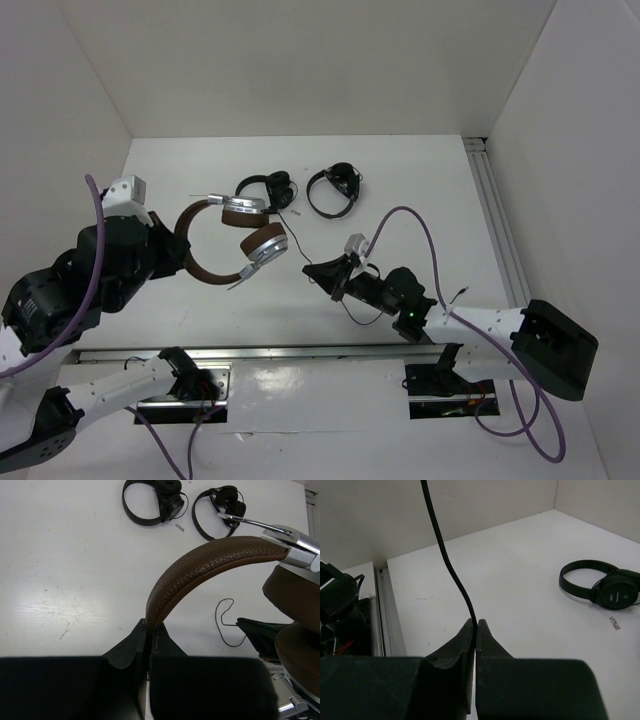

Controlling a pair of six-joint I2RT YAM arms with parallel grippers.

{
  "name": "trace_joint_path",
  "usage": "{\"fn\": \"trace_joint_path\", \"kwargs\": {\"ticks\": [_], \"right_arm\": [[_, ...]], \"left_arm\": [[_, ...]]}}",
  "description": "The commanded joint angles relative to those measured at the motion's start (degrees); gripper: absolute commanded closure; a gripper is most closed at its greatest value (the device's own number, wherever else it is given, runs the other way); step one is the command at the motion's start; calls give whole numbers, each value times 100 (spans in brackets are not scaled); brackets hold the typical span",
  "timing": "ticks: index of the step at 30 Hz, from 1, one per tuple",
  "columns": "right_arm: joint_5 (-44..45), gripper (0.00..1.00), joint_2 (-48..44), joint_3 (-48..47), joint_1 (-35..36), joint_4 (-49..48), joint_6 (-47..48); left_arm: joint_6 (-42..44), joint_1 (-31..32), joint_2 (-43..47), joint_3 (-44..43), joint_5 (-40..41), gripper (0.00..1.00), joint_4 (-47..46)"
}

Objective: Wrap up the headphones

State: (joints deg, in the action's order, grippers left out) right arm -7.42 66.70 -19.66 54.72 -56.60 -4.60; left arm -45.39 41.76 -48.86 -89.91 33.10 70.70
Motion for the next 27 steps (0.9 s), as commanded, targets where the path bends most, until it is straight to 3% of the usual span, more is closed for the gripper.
{"fn": "trace_joint_path", "kwargs": {"ticks": [1, 3, 11, 15, 21, 27], "right_arm": [[-119, 96, 106, 24, 4, -589, -85], [-277, 86, 159, -29, 4, -773, -163], [-550, 84, 414, -565, 4, -914, -225], [-681, 68, 616, -706, 4, -1177, -225], [-875, 67, 1064, -759, 4, -1599, -472], [-822, 67, 1170, -373, 4, -2056, -647]], "left_arm": [[-112, -19, 96, -264, -408, 100, -784], [-41, -19, 149, -264, -663, 100, -961], [30, -19, -194, -132, -1245, 100, -1418], [83, -19, -247, -79, -1245, 100, -1532], [83, -19, -352, -79, -1192, 100, -1533], [-102, -19, -405, -281, -614, 100, -1533]]}}
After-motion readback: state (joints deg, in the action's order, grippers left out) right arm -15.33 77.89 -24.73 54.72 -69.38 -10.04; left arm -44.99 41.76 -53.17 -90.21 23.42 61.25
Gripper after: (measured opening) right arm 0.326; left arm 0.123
